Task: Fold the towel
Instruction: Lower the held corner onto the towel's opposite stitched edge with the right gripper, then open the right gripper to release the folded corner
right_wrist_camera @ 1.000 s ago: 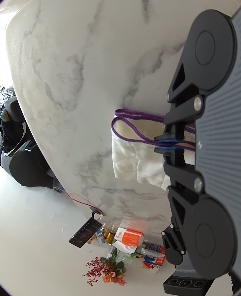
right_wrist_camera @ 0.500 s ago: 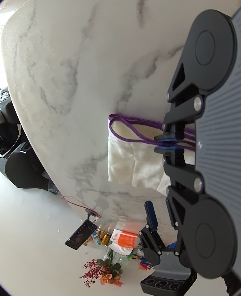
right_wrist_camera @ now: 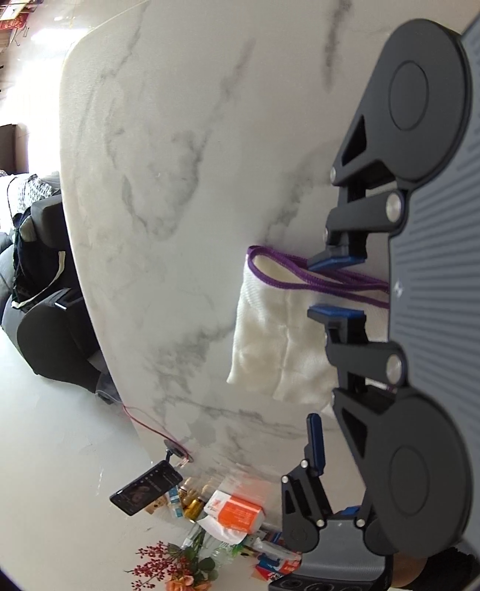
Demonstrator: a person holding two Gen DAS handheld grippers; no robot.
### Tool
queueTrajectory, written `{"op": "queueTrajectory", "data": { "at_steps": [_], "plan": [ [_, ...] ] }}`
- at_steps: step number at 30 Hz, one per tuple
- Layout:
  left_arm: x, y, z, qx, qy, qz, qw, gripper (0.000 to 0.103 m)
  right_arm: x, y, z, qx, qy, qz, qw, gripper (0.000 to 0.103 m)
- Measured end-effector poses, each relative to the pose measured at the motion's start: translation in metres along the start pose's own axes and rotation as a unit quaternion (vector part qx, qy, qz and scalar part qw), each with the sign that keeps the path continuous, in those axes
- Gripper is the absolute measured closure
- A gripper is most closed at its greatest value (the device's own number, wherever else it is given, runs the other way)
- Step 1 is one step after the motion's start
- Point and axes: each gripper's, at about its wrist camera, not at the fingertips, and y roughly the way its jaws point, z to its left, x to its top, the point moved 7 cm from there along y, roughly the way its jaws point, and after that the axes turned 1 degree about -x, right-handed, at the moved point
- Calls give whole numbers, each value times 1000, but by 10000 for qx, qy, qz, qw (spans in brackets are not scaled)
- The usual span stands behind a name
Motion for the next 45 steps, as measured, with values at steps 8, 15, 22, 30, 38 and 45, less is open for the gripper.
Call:
{"op": "queueTrajectory", "data": {
  "at_steps": [8, 15, 22, 30, 38, 45],
  "plan": [
    [14, -10, 18, -236, -85, -313, 9992, 62, 13, -6, 17, -153, -515, -352, 9979, 80],
    [28, 8, 22, -75, 164, -332, 9993, 62, 24, -9, 20, -732, -839, -627, 9918, 80],
    [47, 30, 22, -313, 393, -503, 9975, 62, 25, 4, 35, -467, -984, -483, 9929, 82],
    [43, 61, 31, -405, 448, -193, 9980, 62, 22, 33, 45, -454, -1239, -267, 9909, 83],
    [30, 66, 44, -566, 121, -251, 9980, 61, 19, 44, 22, -538, -1172, -207, 9914, 95],
    [27, 62, 44, -563, 115, -357, 9977, 61, 17, 37, 8, -530, -1028, -303, 9928, 102]
  ]
}}
